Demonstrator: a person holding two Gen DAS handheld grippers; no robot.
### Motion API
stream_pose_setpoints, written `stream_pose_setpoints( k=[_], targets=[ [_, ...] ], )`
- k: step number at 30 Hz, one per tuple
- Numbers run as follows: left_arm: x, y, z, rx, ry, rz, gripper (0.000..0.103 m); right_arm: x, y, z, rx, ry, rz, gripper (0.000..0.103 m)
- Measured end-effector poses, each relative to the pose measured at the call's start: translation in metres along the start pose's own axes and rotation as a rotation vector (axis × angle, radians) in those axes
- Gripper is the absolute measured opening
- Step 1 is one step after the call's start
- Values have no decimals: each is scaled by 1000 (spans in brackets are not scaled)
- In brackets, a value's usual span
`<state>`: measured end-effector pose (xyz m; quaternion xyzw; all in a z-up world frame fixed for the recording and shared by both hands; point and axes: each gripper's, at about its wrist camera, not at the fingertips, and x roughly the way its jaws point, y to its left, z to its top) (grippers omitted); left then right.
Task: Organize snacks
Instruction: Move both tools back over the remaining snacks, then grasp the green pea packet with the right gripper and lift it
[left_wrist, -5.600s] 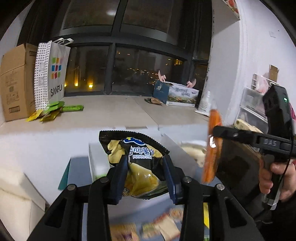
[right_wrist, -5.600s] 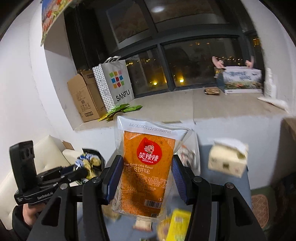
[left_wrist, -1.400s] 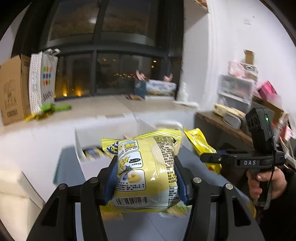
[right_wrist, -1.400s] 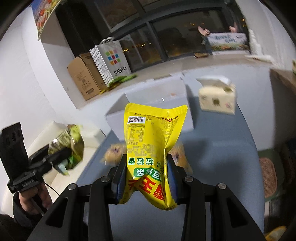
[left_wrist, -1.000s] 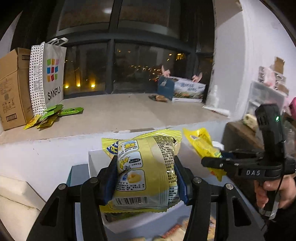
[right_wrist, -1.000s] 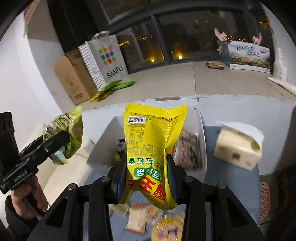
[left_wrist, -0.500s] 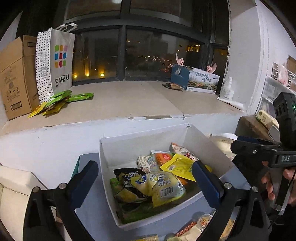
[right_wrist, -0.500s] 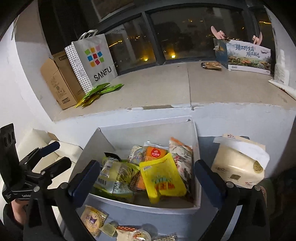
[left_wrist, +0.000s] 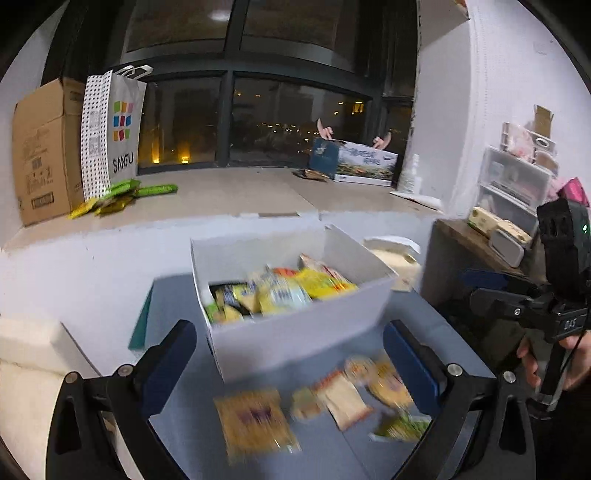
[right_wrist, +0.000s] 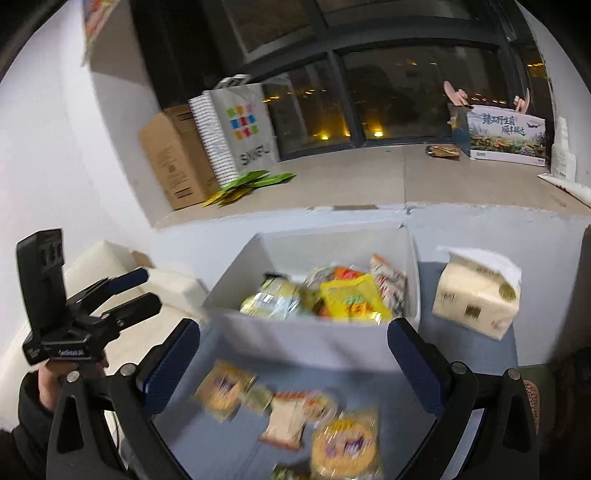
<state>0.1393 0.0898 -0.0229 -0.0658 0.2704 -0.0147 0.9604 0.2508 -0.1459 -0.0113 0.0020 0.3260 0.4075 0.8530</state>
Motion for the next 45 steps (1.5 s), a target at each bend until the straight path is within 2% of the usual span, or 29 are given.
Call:
stream_pose_setpoints(
  k=[5, 8, 15, 24, 32, 36, 41, 42, 43, 44, 45],
  targets=[
    [-32, -20, -53, -23, 18, -55, 103, -36, 12, -55, 8, -13, 12, 103],
    [-41, -30, -79, -49, 47, -74, 103, -47, 16, -90, 46, 8, 40, 103],
    [-53, -53, -106, -48, 75, -98, 103, -65, 29, -147, 89, 23, 8, 103],
    [-60, -65, -104, -18, 67, -102, 103, -60, 27, -152, 73, 48, -43, 103],
    [-60, -62, -108, -18, 78, -92, 103, -1, 24, -156, -2, 222, -123, 103],
    [-60, -57, -113, -20, 90, -75, 103, 25, 26, -156, -29, 254, -139, 103],
    [-58, -49, -119, -38, 106, -61, 103, 63, 27, -157, -65, 334, -170, 103],
    [-58, -47, -120, -42, 109, -59, 103, 69, 27, -159, -68, 348, -168, 101],
    [-57, -45, -121, -47, 113, -55, 103, 76, 26, -161, -74, 369, -177, 90],
    [-56, -43, -123, -52, 115, -52, 103, 81, 26, -164, -81, 395, -188, 64],
    [-55, -42, -124, -57, 117, -52, 103, 85, 27, -166, -87, 410, -210, 51]
  ],
)
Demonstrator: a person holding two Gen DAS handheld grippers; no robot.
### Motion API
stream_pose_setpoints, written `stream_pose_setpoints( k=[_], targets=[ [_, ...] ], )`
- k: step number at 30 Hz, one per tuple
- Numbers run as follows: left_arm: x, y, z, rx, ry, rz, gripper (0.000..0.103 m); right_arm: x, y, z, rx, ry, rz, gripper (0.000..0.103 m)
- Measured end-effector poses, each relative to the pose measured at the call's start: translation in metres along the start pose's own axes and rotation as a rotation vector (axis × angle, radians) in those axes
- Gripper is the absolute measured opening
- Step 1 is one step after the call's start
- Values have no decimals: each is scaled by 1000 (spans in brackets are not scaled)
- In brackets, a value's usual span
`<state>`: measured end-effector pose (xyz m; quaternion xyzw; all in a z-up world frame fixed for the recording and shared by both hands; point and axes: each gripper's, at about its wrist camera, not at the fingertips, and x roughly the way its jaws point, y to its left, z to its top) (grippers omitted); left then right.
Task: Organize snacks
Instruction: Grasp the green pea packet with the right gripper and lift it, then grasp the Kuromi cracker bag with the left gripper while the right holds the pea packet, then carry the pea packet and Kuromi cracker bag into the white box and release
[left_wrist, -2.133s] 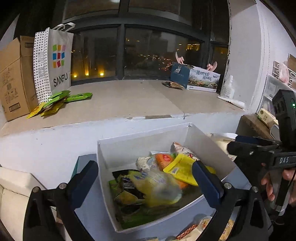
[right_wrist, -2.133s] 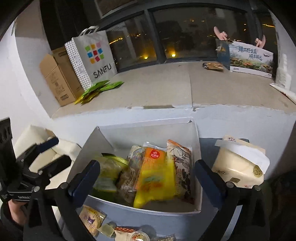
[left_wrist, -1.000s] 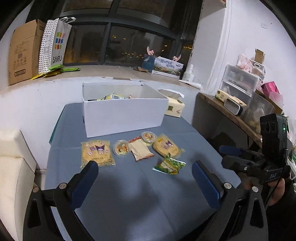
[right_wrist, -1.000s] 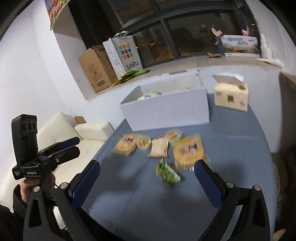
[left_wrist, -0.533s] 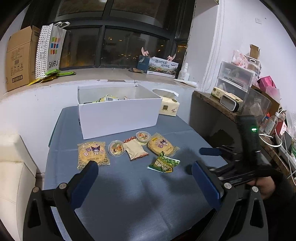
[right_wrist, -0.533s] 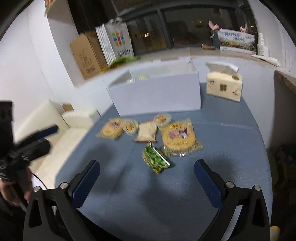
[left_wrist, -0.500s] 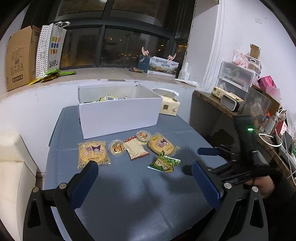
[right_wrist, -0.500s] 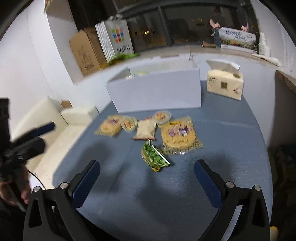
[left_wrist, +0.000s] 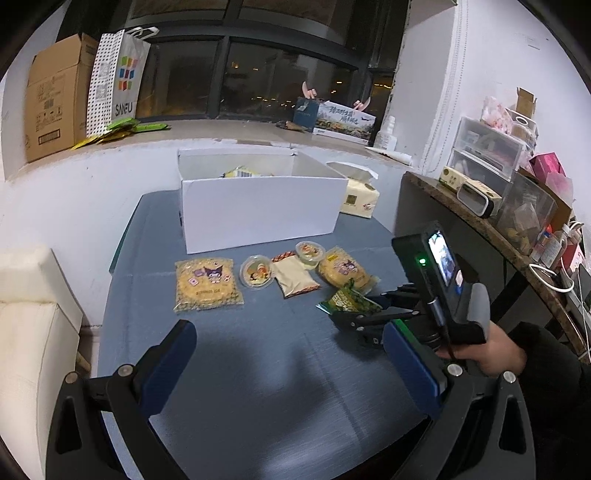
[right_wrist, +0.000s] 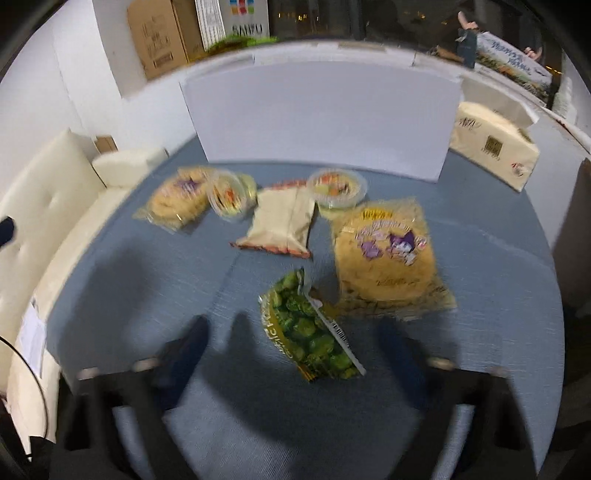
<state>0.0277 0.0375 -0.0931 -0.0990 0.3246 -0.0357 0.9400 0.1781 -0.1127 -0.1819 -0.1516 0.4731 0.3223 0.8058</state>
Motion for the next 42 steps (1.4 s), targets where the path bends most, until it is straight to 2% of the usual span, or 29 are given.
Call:
stream_pose_setpoints(
  k=[1, 8, 13, 17, 24, 29, 31, 32, 34, 36, 38, 42],
  targets=[
    [1, 1, -1, -4, 2, -1, 103, -2, 2, -1, -17, -21, -33, 39],
    [16, 10, -2, -13, 34, 15, 103, -6, -5, -8, 4, -16, 24, 38],
    [44, 26, 4, -23, 91, 43, 103, -29, -5, -16, 27, -76, 50, 38],
    [83, 46, 18, -35, 154, 87, 103, -56, -8, -25, 50, -136, 71, 38],
    [149, 72, 36, 1, 255, 139, 103, -106, -13, -36, 73, -260, 63, 38],
    [184, 82, 39, 16, 319, 174, 102, -119, -15, -40, 89, -300, 66, 38],
    [192, 84, 36, 31, 336, 176, 92, -120, -14, -41, 88, -301, 64, 38],
    [192, 83, 36, 52, 324, 191, 83, -120, -14, -41, 88, -300, 67, 38],
    [189, 85, 38, 44, 319, 188, 77, -119, -14, -42, 89, -301, 66, 38],
    [177, 87, 38, 4, 297, 170, 77, -118, -15, -42, 91, -300, 68, 38],
    [155, 81, 37, 17, 239, 171, 77, -117, -16, -43, 98, -296, 69, 38],
    [109, 73, 35, 5, 140, 125, 77, -116, -17, -44, 103, -298, 72, 38]
  ],
)
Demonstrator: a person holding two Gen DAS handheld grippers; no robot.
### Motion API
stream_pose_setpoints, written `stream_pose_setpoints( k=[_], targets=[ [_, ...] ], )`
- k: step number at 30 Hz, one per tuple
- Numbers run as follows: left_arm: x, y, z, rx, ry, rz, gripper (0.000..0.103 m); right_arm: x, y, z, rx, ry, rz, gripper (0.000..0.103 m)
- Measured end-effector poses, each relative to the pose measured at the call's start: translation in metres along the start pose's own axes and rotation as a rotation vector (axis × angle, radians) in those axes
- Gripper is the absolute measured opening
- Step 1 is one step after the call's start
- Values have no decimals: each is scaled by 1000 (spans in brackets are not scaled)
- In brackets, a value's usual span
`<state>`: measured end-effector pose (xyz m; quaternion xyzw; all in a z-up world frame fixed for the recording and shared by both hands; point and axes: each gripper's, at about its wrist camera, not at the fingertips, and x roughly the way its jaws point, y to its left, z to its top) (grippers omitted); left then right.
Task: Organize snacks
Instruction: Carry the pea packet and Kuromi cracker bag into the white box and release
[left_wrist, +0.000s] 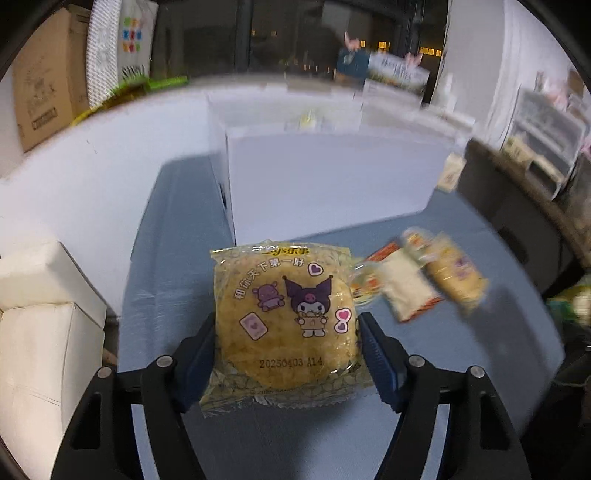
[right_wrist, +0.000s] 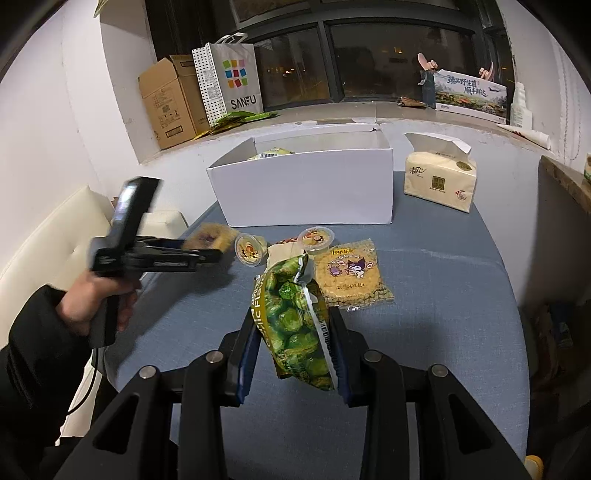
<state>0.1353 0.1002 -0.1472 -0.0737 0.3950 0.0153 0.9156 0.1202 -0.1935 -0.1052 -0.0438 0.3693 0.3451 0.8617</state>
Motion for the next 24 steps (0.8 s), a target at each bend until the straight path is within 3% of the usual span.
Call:
stream_pose_setpoints(
  k=[6, 12, 16, 22, 24],
  targets=[
    [-71, -1, 8, -85, -180, -103, 77, 3, -2, 8, 12, -16, 22, 38],
    [-93, -3, 65, -107, -304, -157, 77, 10, -16, 60, 53, -69, 94, 38],
    [-71, 5, 122, -119, -316, -187, 77, 26, -26, 116, 63, -105, 92, 38],
    [7, 19, 203, -102, -214, -110, 77, 71, -47, 196, 89, -98, 51, 38],
    [24, 21, 214, -106, -203, -95, 77, 89, -54, 218, 89, -77, 32, 38]
  ],
)
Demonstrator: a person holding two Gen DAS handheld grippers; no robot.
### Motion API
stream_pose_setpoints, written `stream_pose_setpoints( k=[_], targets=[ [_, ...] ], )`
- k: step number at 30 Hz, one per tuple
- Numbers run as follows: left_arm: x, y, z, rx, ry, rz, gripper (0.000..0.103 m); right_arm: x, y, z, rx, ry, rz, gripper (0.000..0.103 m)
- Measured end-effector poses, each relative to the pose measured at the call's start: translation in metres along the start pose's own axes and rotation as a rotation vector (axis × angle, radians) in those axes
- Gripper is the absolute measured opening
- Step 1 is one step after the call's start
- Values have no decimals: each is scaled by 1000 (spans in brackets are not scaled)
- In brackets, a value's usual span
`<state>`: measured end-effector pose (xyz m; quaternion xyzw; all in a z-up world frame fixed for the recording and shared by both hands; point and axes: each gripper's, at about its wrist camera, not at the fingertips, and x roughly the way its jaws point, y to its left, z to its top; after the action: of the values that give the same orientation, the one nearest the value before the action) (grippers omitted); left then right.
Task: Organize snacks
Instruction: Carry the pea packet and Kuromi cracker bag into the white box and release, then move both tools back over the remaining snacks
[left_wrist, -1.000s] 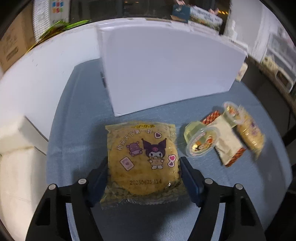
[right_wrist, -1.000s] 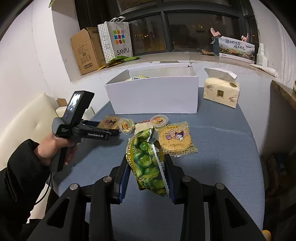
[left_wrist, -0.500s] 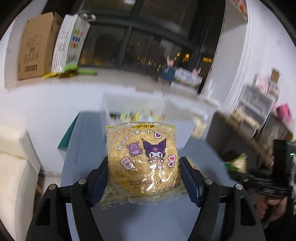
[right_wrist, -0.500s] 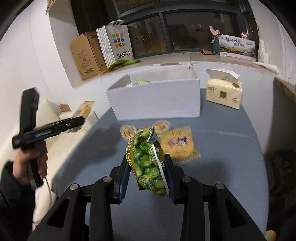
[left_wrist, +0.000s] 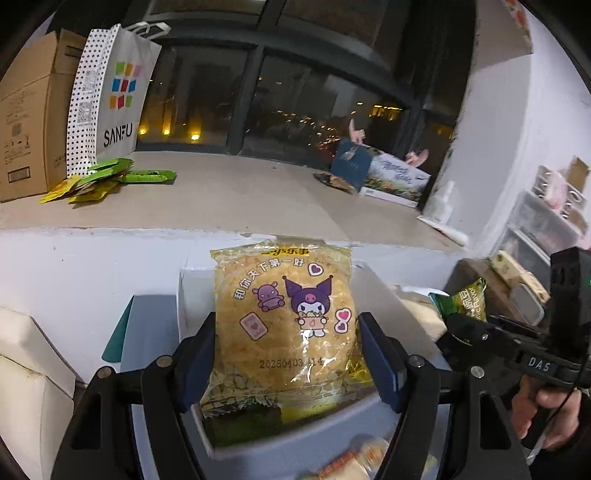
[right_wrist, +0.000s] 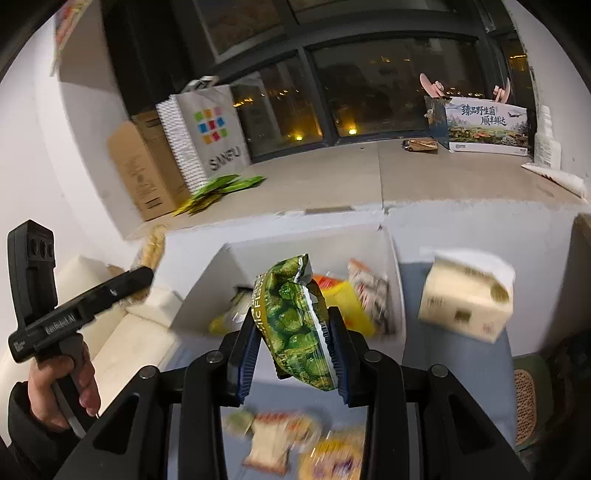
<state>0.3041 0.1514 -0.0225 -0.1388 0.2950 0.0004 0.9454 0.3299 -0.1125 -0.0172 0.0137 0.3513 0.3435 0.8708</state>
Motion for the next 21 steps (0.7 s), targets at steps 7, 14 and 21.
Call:
stream_pose_setpoints(
  k=[7, 14, 21],
  targets=[
    [46, 2, 21, 25, 45, 90, 103, 52, -17, 35, 17, 49, -46, 39],
    [43, 1, 7, 50, 67, 100, 103, 68, -23, 34, 51, 62, -39, 103],
    [-1, -17, -6, 94, 11, 83, 103, 47, -16, 26, 17, 26, -47, 103]
  ],
)
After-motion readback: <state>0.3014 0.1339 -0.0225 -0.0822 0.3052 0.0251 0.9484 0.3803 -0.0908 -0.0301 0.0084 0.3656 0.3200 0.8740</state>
